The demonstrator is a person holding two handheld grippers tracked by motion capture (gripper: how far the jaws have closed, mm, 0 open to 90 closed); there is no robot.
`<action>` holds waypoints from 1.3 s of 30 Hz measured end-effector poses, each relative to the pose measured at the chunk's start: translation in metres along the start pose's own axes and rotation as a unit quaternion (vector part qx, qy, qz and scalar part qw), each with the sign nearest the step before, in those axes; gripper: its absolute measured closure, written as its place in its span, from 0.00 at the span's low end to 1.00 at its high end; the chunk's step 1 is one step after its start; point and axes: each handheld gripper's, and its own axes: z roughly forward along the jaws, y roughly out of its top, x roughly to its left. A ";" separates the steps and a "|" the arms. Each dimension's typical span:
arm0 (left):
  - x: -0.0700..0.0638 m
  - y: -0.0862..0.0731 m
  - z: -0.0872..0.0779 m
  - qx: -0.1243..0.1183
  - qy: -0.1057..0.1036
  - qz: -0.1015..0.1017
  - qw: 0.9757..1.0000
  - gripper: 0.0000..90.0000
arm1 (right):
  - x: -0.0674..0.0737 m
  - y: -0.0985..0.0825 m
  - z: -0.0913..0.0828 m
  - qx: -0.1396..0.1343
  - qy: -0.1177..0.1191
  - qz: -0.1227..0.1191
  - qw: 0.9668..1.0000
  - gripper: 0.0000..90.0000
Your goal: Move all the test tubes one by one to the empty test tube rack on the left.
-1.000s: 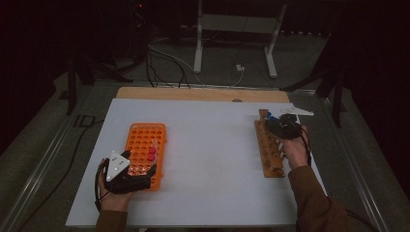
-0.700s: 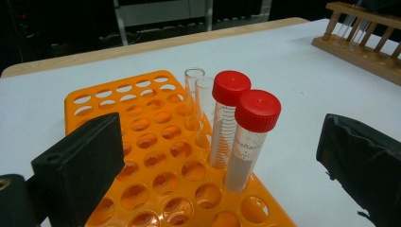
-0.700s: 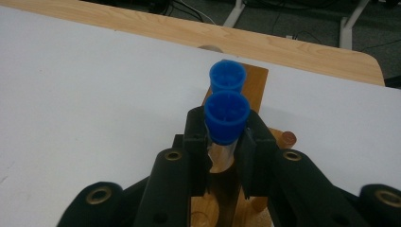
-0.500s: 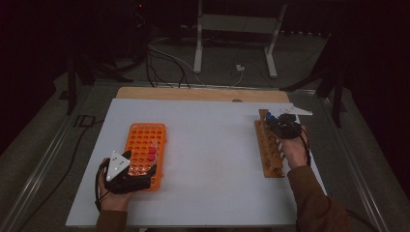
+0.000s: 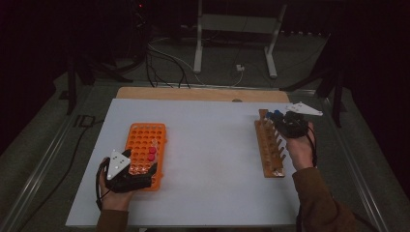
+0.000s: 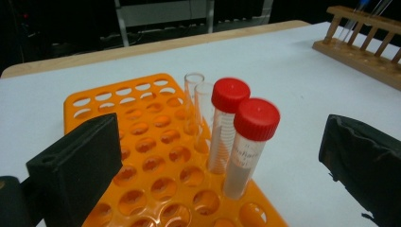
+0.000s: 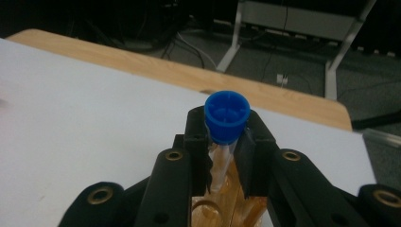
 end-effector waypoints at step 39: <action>-0.101 0.059 0.071 0.002 -0.090 0.059 0.994 0.08 | 0.115 -0.007 -0.011 0.019 0.180 -0.066 0.981 0.85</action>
